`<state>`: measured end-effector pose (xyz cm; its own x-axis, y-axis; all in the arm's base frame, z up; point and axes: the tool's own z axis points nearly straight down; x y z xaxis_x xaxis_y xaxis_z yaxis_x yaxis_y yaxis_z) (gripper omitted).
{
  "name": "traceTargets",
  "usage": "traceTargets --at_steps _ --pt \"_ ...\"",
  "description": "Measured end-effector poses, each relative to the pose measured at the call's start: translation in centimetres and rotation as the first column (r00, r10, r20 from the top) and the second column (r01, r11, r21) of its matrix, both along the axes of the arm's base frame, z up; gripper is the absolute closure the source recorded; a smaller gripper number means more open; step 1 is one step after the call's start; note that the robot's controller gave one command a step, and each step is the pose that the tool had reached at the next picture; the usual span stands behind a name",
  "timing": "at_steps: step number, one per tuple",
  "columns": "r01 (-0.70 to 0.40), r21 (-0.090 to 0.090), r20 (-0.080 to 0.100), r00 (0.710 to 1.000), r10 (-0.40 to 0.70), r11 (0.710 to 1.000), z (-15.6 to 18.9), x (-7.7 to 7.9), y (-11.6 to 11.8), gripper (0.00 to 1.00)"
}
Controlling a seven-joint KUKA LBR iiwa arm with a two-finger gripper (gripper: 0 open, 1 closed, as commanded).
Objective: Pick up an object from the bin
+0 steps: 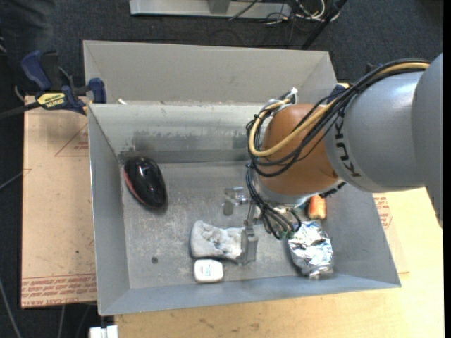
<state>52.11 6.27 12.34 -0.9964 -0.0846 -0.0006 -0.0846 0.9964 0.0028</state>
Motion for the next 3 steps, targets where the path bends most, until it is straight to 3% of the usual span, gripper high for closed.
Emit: traceTargets --at_steps 1,2,3 --pt "-0.027 -0.001 -0.001 1.0 0.027 1.0 -4.73 -1.72 -0.28 0.0" --pt "0.071 0.004 0.011 0.997 -0.071 0.997 -5.57 -1.74 -0.54 1.0" --pt "0.083 0.003 0.007 0.997 -0.083 0.997 -5.4 -1.88 -0.6 1.0"
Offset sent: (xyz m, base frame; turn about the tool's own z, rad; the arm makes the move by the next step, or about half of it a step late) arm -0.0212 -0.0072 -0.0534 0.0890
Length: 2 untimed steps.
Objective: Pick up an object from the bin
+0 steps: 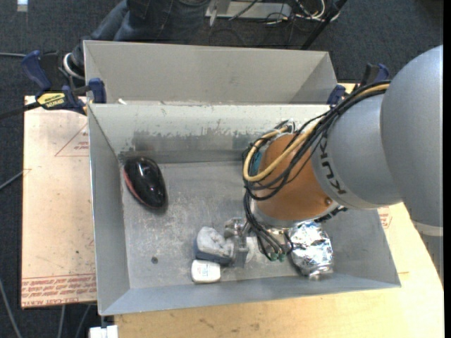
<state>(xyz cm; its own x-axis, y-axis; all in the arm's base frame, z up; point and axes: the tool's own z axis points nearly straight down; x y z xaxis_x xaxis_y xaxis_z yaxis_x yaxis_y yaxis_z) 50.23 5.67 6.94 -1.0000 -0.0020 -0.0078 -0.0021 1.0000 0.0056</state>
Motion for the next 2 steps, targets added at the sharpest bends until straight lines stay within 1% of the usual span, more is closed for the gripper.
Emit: traceTargets --at_steps 1,2 --pt "0.005 0.0 -0.005 1.0 -0.005 1.0 0.5 -0.1 0.0 1.0" --pt "0.003 -0.001 -0.009 1.0 -0.003 1.0 2.2 -0.3 0.0 1.0"
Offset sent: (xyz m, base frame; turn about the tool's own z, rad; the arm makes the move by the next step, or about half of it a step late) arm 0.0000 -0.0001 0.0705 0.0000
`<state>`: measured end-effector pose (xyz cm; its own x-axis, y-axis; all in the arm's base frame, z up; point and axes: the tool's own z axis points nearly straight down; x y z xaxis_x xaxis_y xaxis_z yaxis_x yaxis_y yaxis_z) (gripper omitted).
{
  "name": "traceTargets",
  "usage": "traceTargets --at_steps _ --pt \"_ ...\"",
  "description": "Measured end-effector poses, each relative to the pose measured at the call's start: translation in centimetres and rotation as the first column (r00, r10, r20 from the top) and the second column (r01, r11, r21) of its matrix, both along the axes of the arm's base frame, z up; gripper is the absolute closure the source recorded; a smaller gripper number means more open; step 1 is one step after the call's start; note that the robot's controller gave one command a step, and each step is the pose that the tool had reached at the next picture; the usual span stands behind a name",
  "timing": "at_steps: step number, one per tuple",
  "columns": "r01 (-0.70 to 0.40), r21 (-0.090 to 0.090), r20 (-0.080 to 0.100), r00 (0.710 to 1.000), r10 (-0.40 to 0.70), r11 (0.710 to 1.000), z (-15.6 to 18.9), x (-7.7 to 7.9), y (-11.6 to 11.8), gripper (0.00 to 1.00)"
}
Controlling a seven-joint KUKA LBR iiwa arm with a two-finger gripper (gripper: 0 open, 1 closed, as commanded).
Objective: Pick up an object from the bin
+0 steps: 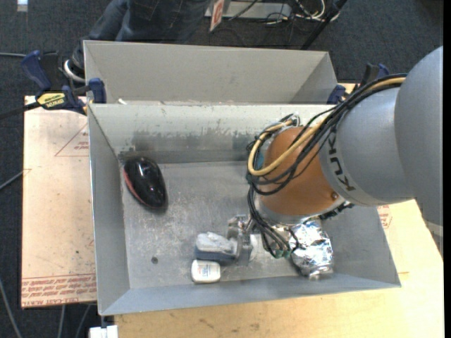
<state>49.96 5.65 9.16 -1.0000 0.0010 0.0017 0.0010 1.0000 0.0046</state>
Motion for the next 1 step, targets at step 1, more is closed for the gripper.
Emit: traceTargets --at_steps 1 --pt "0.0 0.0 0.004 1.0 0.0 1.0 1.96 0.08 0.01 1.0"
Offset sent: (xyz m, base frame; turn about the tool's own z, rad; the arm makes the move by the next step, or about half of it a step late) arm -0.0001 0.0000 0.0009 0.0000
